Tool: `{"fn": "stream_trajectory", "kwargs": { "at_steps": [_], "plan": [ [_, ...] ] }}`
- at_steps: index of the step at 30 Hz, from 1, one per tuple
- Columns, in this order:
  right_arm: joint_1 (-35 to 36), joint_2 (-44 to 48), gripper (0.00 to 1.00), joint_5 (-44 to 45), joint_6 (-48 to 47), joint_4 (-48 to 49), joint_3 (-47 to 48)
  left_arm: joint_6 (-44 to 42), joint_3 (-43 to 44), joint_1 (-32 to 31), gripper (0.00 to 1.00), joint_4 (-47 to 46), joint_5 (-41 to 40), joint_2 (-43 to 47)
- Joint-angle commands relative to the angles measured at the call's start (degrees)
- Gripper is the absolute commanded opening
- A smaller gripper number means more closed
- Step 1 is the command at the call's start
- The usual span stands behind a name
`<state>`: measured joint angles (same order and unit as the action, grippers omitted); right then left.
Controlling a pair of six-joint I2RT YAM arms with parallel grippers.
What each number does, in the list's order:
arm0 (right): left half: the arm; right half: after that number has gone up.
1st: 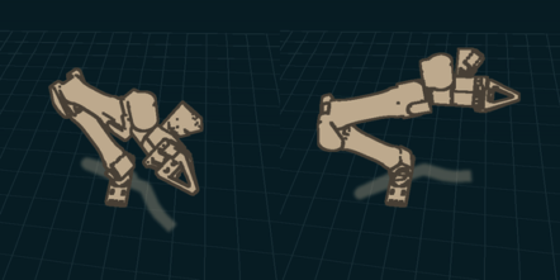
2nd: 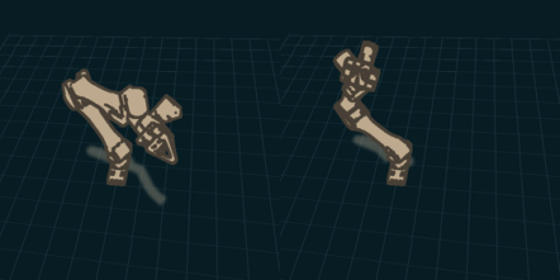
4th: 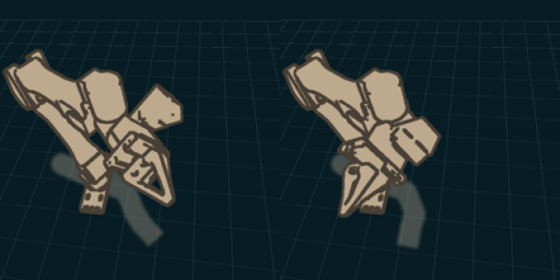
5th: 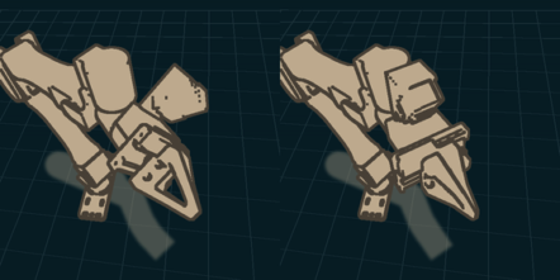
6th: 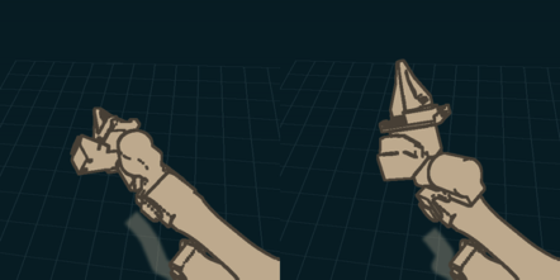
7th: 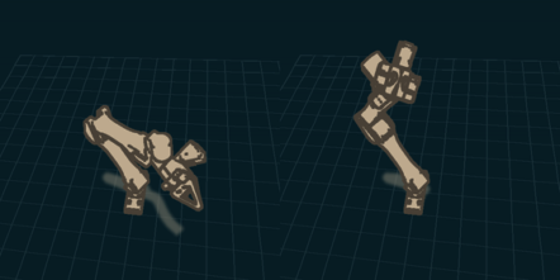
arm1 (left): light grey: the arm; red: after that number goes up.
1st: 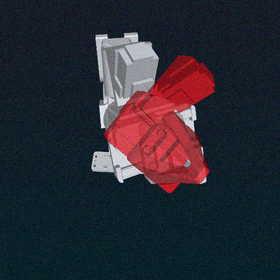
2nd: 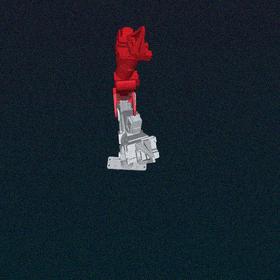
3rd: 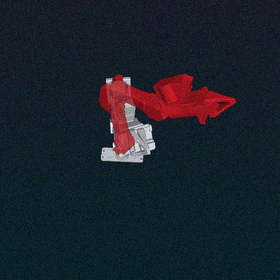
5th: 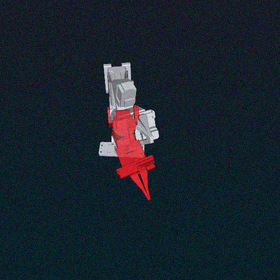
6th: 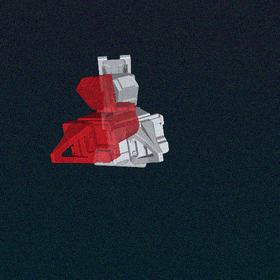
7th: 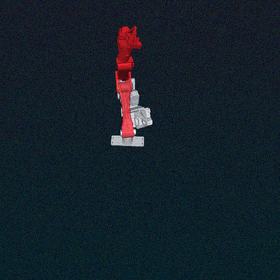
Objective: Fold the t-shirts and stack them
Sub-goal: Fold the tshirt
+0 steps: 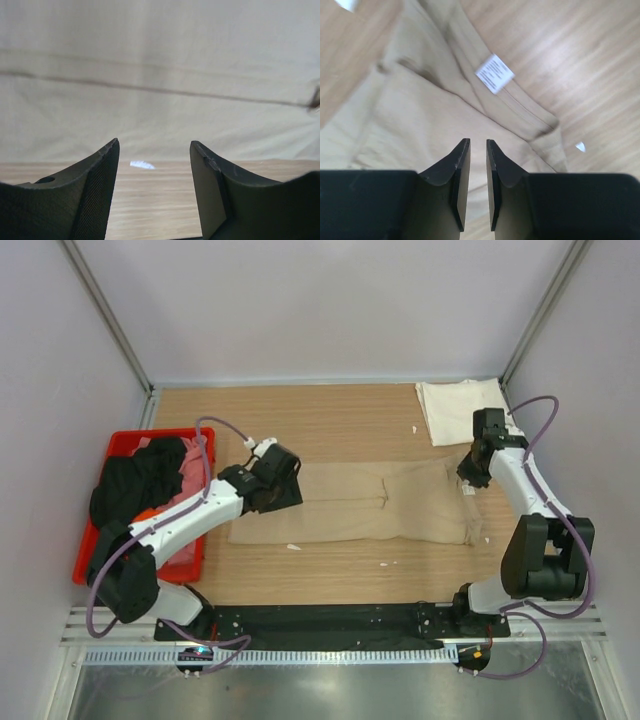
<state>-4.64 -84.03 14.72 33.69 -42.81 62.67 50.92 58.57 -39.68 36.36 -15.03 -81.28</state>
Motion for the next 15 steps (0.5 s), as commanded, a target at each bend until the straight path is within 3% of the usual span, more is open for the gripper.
{"fn": "stream_trajectory", "kwargs": {
  "at_steps": [1,5,15],
  "plan": [
    [-0.19,-2.8,0.25,-3.73,-2.4,5.27,4.12,-5.91,6.55,2.84,0.6,0.99,-6.15,-3.7],
    [-0.19,-7.63,0.15,-5.39,-2.84,9.66,7.36,-8.81,11.21,7.58,0.6,-0.14,-6.51,-9.77],
    [-0.1,-18.62,0.13,-3.91,-2.67,13.71,12.65,-12.68,18.6,16.65,0.59,-2.08,-5.19,-24.62]
  ]
}}
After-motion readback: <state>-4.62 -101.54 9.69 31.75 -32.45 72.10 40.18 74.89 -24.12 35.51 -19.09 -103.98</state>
